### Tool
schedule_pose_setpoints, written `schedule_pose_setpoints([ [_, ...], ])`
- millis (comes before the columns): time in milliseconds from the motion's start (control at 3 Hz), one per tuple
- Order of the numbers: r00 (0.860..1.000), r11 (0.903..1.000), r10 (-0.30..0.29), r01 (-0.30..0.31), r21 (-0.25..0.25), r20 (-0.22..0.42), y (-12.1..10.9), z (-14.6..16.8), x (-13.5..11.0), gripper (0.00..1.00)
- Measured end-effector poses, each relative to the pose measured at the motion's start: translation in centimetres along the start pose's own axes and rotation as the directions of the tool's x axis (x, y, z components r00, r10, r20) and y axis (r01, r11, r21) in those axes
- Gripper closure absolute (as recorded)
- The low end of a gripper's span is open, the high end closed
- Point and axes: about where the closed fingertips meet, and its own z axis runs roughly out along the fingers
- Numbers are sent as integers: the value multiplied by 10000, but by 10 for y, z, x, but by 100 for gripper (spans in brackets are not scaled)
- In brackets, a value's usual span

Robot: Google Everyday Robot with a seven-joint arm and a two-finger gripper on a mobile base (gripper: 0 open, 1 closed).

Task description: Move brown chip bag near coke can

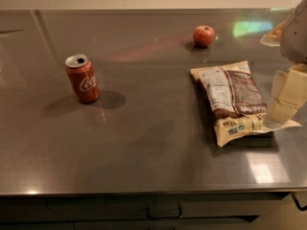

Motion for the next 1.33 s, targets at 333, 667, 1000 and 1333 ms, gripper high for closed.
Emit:
schedule_pose_setpoints([
  [333, 10000, 10000, 0, 0, 2, 1, 0, 0, 0, 0],
  [667, 9992, 9991, 389, -391, -178, -123, -7, 11, -6, 0],
  [1000, 9879, 9878, 1485, -1503, -409, -436, -19, 32, -12, 0],
  [1333, 9490, 9500, 3029, -3080, -521, -880, -27, 50, -14, 0],
])
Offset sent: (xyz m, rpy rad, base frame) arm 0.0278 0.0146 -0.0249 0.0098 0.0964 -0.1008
